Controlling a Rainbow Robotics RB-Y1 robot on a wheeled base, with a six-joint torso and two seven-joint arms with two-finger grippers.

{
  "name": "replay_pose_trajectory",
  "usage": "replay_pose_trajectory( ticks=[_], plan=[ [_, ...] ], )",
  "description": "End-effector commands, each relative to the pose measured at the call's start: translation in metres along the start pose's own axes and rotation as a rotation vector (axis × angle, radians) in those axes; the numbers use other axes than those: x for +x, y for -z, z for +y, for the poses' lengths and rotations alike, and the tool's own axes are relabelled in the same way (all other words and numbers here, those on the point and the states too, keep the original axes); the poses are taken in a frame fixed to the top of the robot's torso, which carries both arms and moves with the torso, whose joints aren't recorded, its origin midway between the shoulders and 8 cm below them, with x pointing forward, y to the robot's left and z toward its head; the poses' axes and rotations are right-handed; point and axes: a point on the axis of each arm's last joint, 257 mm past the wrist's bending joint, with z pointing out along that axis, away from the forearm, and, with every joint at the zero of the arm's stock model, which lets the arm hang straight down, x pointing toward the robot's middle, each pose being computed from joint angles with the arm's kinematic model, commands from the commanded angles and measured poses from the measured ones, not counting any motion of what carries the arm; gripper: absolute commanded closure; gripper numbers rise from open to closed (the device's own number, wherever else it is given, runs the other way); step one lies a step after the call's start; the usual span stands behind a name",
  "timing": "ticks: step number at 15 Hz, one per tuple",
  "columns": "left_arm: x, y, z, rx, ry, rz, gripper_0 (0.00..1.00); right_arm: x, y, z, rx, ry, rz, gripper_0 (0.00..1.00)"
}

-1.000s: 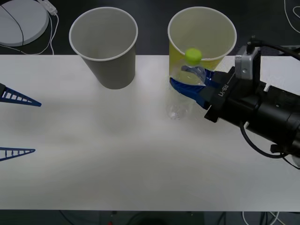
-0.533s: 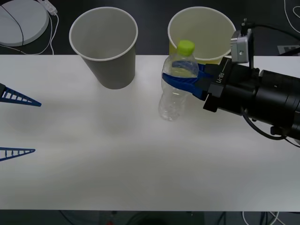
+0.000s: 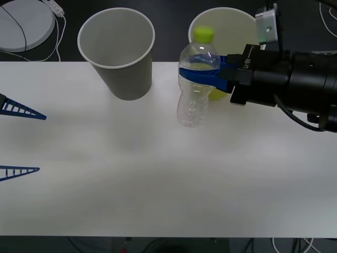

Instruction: Put the can into the green bin and the plastic bottle into the gray bin

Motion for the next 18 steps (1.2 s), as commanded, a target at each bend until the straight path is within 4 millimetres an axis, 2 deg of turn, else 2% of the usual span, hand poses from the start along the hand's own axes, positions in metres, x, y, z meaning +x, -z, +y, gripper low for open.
replay_pose_trajectory(
  ticks=[1,9,18],
  plan=[
    [0.0,0.0,0.0,0.0,0.0,0.0,0.0,-0.012,-0.004,-0.007,-0.012,0.013,0.03,1.0],
    [0.0,0.0,0.0,0.0,0.0,0.0,0.0,-0.042,-0.015,-0.016,-0.02,0.0,0.122,1.0],
    [0.0,0.0,0.0,0.0,0.0,0.0,0.0,-0.062,-0.032,-0.024,0.018,-0.029,0.236,1.0]
  ],
)
